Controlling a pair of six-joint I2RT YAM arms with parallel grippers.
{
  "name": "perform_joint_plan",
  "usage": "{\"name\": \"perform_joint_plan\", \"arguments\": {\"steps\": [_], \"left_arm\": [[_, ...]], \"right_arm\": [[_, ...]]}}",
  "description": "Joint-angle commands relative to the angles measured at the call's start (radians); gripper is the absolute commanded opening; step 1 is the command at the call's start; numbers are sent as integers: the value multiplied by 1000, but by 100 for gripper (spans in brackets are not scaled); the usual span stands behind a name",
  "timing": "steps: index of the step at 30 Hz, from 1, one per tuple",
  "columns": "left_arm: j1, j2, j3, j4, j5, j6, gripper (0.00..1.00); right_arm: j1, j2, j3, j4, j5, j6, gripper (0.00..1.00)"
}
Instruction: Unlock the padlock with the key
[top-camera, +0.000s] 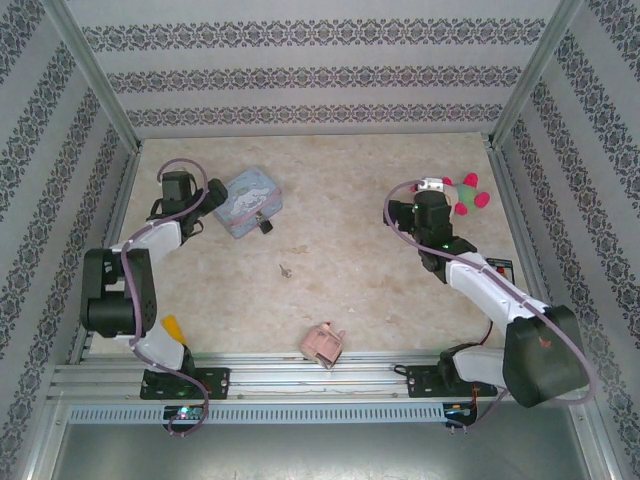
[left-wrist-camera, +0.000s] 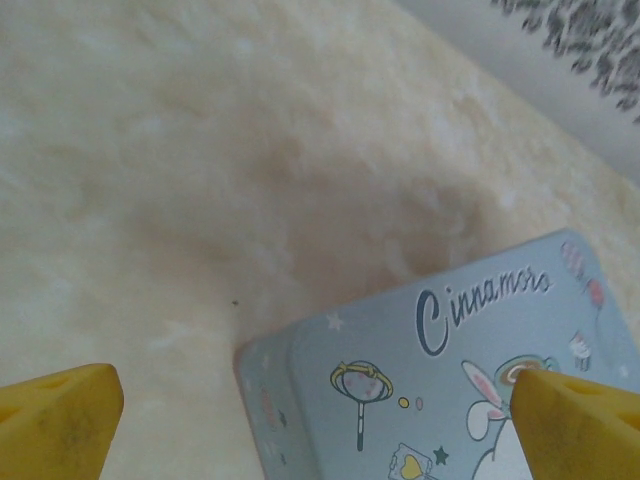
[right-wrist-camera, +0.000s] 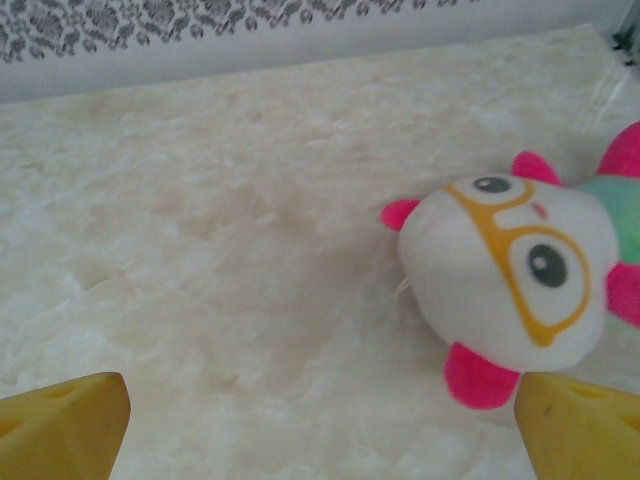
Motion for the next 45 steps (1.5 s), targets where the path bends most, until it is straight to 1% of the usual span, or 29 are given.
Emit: {"name": "perform_joint_plan", "arguments": {"steps": [1,3,8,11,17,23,29,33,36,41,45], "left_arm": [[-37,48,60,-40,88,-7,99],[-59,81,85,-46,94,17,100],[-105,168,149,-48,124,70,88],[-130,218,206,-72,132,129,80],[-186,304,314,-107,164,185,79],[-260,319,323,-81,163,126,73],[-333,294,264,-19,119,14,73],[-394,261,243,-5,62,-15,73],[-410,249,227,18,47,-52,73],[-411,235,212,15,14,-72,75],[-411,206,184,21,-3,-98,76]], "right_arm": [[39,39,47,-50,40,72,98],[71,67,63,-55,29,84,98],[150,153,136,-101,30,99,98],[181,203,181,-121,14,108,98],[216,291,260,-155,-14,149,98],[225,315,295,-205,-22,210,98],[225,281,285,-282,-46,266,97],[233,240,246,-324,-75,291,94],[255,199,206,-336,-80,303,92],[325,181,180,-341,-93,313,86],[414,244,228,-363,-120,311,75]]}}
